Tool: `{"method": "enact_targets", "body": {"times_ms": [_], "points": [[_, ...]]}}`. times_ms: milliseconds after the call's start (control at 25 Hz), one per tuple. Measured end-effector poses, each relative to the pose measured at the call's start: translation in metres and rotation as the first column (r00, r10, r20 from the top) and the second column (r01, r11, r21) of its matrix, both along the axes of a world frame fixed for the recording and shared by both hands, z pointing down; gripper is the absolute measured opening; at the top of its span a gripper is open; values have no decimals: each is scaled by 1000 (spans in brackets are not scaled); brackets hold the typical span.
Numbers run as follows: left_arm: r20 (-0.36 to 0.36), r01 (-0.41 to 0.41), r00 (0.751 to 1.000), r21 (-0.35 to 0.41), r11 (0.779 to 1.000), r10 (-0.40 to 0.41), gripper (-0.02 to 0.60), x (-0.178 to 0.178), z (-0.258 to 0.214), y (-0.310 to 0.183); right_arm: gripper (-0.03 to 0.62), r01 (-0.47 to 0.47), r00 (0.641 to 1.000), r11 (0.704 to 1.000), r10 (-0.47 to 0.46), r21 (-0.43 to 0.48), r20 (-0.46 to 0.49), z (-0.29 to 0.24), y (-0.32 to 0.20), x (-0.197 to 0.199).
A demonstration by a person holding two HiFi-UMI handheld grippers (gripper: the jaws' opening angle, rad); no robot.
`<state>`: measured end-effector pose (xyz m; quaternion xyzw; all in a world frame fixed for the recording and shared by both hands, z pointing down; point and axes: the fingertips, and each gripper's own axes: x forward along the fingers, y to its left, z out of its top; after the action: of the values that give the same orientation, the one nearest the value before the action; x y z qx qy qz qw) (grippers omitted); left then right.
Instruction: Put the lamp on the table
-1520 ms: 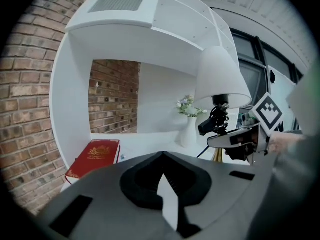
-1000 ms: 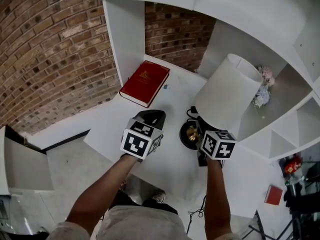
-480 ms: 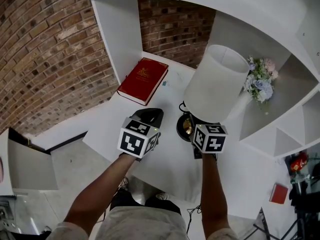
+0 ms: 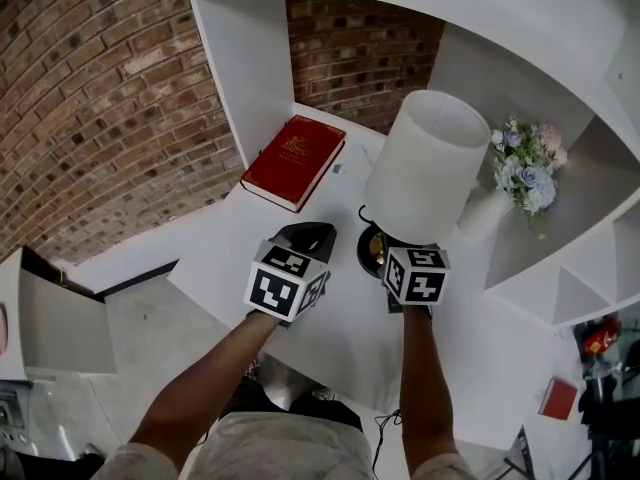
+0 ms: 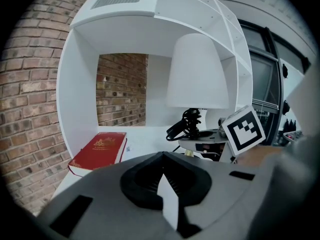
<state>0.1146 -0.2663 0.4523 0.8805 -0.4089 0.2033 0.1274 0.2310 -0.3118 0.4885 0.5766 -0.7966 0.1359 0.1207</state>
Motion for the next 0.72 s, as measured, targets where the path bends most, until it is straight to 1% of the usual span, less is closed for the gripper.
{"method": "enact_targets", "body": {"times_ms": [440,720], "points": [[32,-2,999,-2,1000,2,-6,-1,8,0,78,-11,1000,998,11,55,-2,7,-11,-4],[43,-17,999,-4,1000,17,-6,3,11,1,75,-20,1000,993,22,119,-16,2,-13,-4]]}}
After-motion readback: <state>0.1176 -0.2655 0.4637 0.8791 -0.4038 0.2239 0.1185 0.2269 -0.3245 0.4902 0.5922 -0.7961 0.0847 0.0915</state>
